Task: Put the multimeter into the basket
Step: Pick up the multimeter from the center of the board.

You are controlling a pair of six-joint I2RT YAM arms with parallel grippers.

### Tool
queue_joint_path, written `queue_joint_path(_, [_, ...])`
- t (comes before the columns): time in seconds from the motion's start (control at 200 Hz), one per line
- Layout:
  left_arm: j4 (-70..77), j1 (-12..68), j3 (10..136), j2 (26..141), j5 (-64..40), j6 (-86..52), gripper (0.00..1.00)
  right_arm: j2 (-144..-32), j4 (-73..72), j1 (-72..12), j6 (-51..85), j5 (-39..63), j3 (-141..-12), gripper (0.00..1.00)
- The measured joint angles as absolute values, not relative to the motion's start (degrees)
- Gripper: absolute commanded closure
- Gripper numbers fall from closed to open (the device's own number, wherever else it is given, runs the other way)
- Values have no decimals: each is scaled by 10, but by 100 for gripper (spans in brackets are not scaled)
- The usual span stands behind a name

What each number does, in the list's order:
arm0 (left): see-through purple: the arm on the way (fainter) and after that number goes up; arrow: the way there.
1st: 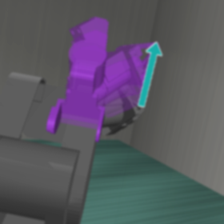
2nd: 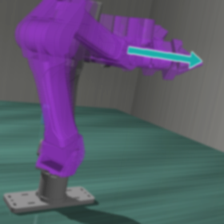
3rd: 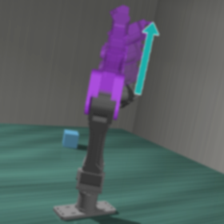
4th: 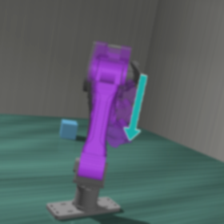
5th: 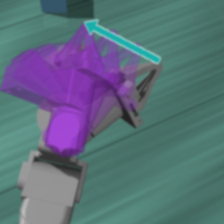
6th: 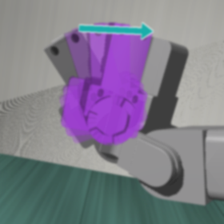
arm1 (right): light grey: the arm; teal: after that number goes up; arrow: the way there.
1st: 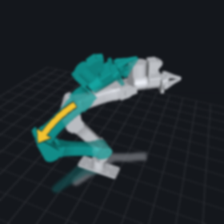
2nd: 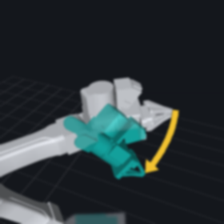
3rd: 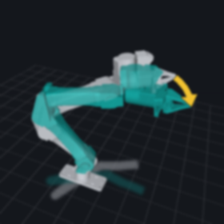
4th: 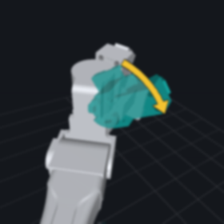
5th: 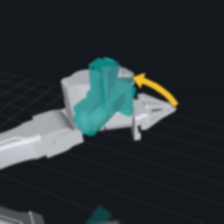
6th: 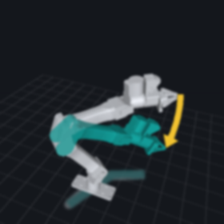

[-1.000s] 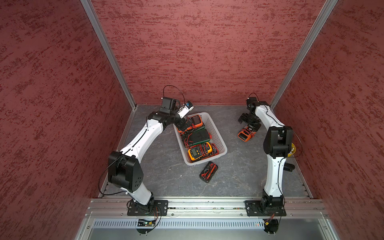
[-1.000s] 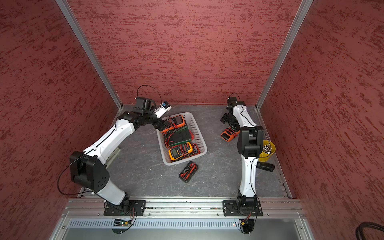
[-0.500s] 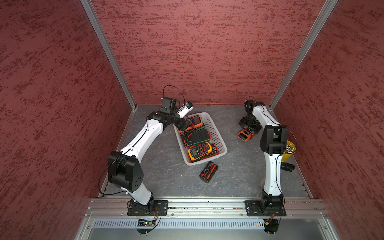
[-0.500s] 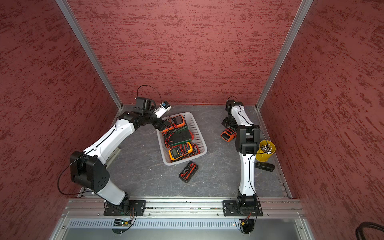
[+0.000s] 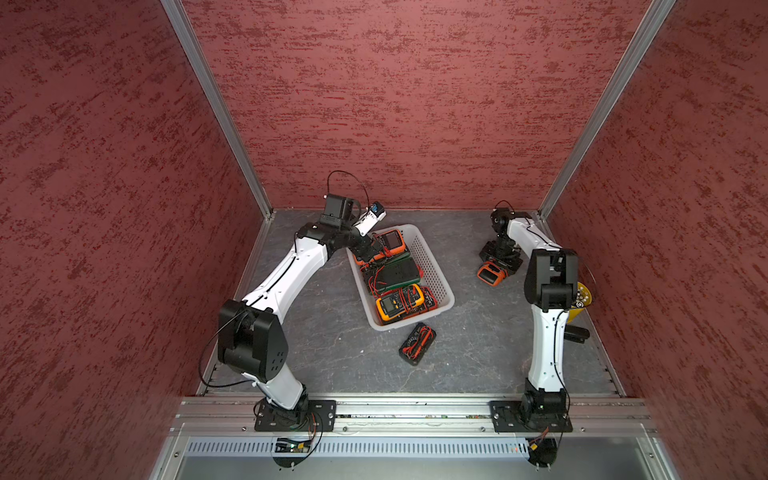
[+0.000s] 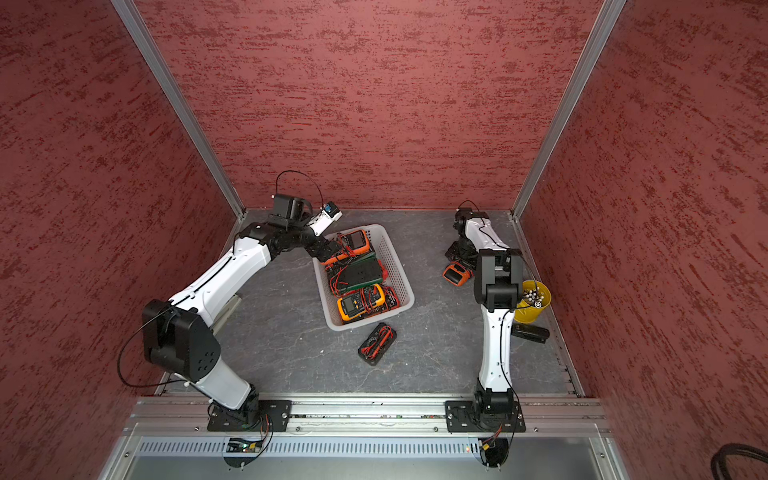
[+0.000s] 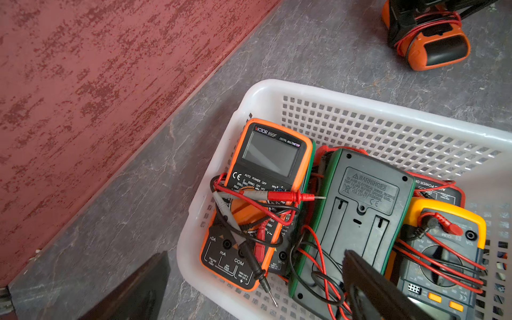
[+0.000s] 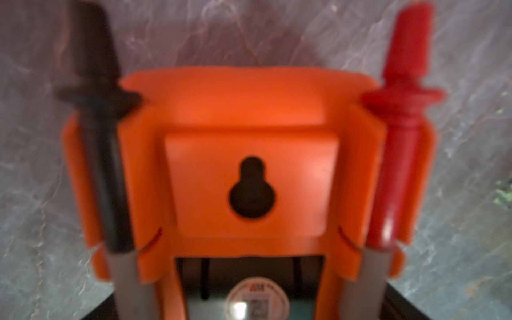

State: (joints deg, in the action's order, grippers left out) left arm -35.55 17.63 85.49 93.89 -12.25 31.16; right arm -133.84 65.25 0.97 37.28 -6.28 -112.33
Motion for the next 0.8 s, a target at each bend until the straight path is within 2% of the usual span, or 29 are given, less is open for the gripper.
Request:
queue_joint_path(0.14, [-357, 170, 873, 944, -81, 259, 0, -1324, 634, 10, 320, -51, -1106, 55])
queue_joint_path(0.316, [-359, 152, 889, 945, -43, 161, 0, -1275, 602, 0, 228, -27, -1083, 65])
queue_joint_path(0.601, [-359, 94, 884, 912, -88, -36, 0, -1112, 518, -84, 30, 32, -1083, 67])
queue_joint_path(0.797, [-361, 36, 883, 892, -148, -144, 0, -1091, 503, -173, -94, 95, -1136, 68])
